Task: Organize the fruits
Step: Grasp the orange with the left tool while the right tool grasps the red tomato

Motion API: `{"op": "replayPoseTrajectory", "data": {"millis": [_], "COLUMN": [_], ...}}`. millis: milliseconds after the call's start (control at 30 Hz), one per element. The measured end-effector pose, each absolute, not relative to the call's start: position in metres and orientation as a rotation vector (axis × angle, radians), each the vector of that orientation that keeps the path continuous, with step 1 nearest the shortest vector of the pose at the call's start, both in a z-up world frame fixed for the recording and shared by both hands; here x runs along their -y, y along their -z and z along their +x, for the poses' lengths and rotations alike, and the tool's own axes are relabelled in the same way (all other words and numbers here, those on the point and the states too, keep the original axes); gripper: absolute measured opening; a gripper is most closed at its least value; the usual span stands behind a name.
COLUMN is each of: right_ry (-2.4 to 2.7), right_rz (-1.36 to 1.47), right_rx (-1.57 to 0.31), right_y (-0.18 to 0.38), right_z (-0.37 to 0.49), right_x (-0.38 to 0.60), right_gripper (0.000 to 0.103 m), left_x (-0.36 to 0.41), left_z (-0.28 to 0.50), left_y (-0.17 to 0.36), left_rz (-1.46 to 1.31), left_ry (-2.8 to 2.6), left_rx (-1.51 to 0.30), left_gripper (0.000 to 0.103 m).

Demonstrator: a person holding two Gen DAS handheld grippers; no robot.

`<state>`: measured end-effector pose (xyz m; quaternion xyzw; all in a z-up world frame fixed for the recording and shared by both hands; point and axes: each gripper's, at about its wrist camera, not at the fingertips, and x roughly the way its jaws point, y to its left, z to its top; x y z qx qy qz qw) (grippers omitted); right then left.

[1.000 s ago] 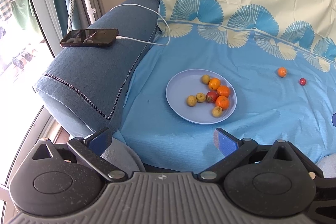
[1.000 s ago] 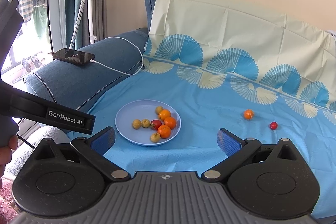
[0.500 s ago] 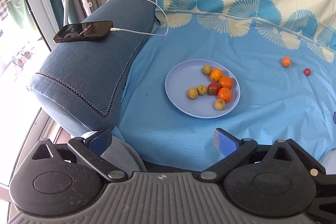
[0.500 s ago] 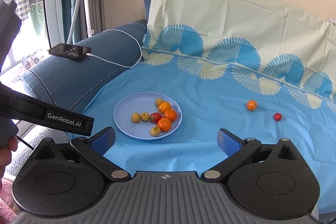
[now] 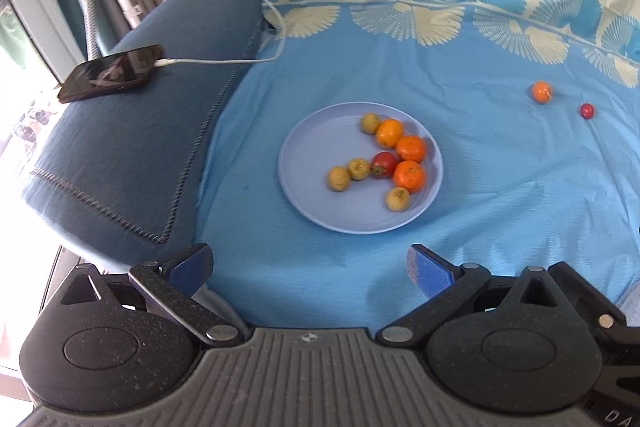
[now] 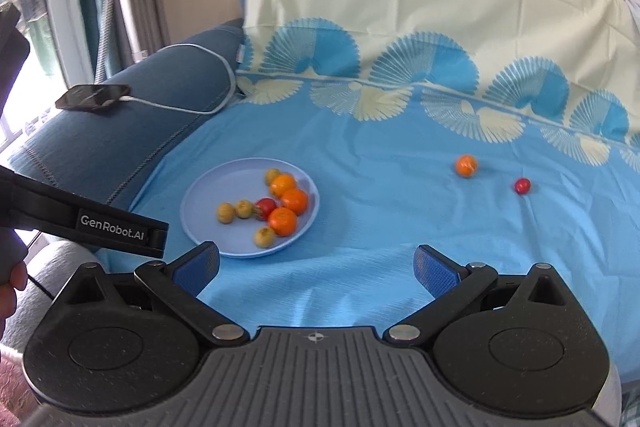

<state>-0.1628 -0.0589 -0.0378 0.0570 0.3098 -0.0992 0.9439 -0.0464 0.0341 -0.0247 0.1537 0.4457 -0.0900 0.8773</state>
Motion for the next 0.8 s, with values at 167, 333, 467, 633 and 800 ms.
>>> {"op": "replayPoseTrajectory", "data": {"millis": [167,333,467,633,800], "right_ry": [0.301,0.415,0.538,0.665,0.718], "right_rz": [0.178,0.212,0.237,0.241,0.166], "right_rx": [-0.641,-0.639,-0.629,-0.609,-0.643], "right_y": [0.052,0.066,0.08,0.1,0.142], "right_z": [-0.156,-0.15,-0.141,-0.114,-0.065], "right_x": [0.105,0.152,0.21,0.293,0.371], "right_gripper": [0.102,0.102,0.102,0.102,0.102], "left_x": [0.006,0.066,0.13,0.227,0.313], "left_z": [-0.026,0.003,0.034,0.077,0.117], "left_y": [0.034,0.039,0.045,0.074,0.129], "left_rz": [0.357,0.368,0.374,0.405,0.456], "left_ry": [0.228,0.308,0.39,0.504,0.627], "left_rx": [-0.955,-0.967,-0.94,-0.898,-0.932], "left_gripper": [0.103,0.103,0.103,0.103,0.103]}}
